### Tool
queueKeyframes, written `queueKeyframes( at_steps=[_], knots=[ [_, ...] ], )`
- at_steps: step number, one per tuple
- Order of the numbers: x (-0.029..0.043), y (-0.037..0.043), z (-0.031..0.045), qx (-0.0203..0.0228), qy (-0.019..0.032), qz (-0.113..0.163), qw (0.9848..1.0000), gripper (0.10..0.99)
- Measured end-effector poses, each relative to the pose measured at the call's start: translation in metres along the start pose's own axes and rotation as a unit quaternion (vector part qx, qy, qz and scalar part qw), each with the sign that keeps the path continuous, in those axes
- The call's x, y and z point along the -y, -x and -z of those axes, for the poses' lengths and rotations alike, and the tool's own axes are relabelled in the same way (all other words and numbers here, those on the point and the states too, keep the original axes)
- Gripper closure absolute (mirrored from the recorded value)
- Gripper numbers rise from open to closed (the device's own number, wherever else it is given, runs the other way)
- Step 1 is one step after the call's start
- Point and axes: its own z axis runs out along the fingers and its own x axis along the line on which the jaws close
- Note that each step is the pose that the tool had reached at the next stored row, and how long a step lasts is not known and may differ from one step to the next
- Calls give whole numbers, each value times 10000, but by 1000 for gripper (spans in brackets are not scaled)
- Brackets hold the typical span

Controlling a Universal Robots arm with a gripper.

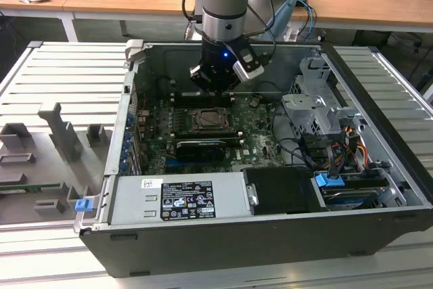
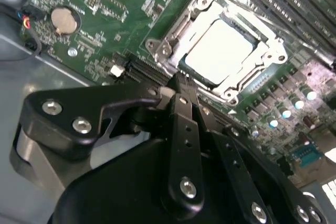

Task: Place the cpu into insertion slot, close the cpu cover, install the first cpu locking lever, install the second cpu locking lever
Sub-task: 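Install the second cpu locking lever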

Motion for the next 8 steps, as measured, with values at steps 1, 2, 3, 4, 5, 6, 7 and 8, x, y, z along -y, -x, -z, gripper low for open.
queueKeyframes(
  at_steps=[1,2,3,4,5,6,7,8],
  knots=[
    [15,-1,1,0,0,0,10000,980],
    [48,-5,3,0,0,0,10000,980],
    [55,-5,4,0,0,0,10000,980],
    [59,-6,4,1,0,0,10000,980],
    [69,-7,5,0,0,-1,10000,980],
    [71,-7,4,1,1,-1,10000,980],
    [74,-7,5,1,1,0,10000,980],
    [76,-7,5,0,0,0,10000,980]
  ],
)
